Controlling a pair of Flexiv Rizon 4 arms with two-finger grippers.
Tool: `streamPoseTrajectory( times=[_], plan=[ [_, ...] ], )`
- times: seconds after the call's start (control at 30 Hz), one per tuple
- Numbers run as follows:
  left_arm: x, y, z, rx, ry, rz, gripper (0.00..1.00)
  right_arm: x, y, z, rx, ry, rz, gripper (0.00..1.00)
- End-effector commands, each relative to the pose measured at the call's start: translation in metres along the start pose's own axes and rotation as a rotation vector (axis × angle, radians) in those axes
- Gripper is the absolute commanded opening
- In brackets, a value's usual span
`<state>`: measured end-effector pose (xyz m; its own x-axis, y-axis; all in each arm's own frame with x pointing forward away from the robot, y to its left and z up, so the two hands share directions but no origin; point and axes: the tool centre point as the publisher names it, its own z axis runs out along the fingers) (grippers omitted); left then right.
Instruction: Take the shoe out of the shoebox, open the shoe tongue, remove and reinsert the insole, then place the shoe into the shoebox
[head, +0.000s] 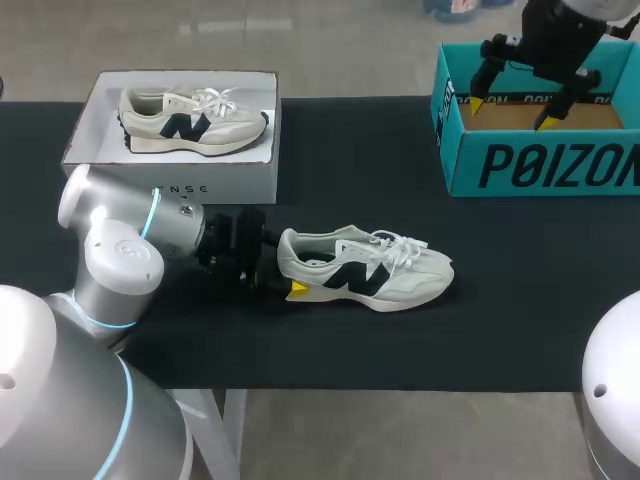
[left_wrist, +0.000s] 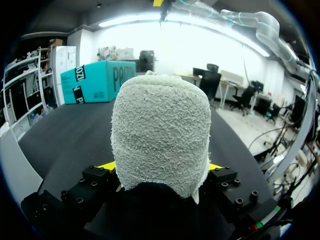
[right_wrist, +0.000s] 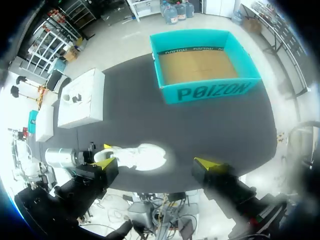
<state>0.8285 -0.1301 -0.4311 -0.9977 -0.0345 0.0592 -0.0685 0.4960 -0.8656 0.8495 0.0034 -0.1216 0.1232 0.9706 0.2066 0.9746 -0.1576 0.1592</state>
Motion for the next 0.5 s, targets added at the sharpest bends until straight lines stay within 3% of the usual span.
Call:
streamPoseTrajectory(
  times=[0.03, 0.1, 0.13, 0.2, 0.23, 0.5],
  plan=[
    [0.001, 0.003, 0.005, 0.002, -0.002, 0.000, 0.00, 0.033, -0.028, 0.013, -0.020, -0.220, -0.041, 1.00],
    [0.001, 0.003, 0.005, 0.002, -0.002, 0.000, 0.00, 0.044, -0.039, 0.021, -0.025, -0.233, -0.053, 1.00],
    [0.001, 0.003, 0.005, 0.002, -0.002, 0.000, 0.00, 0.050, -0.044, 0.026, -0.044, -0.319, -0.068, 1.00],
    [0.001, 0.003, 0.005, 0.002, -0.002, 0.000, 0.00, 0.058, -0.054, 0.034, -0.046, -0.332, -0.049, 1.00],
    [0.001, 0.003, 0.005, 0.002, -0.002, 0.000, 0.00, 0.061, -0.059, 0.039, -0.056, -0.392, -0.036, 1.00],
    [0.001, 0.003, 0.005, 0.002, -0.002, 0.000, 0.00, 0.085, -0.088, 0.089, 0.020, -0.412, -0.028, 1.00]
  ],
)
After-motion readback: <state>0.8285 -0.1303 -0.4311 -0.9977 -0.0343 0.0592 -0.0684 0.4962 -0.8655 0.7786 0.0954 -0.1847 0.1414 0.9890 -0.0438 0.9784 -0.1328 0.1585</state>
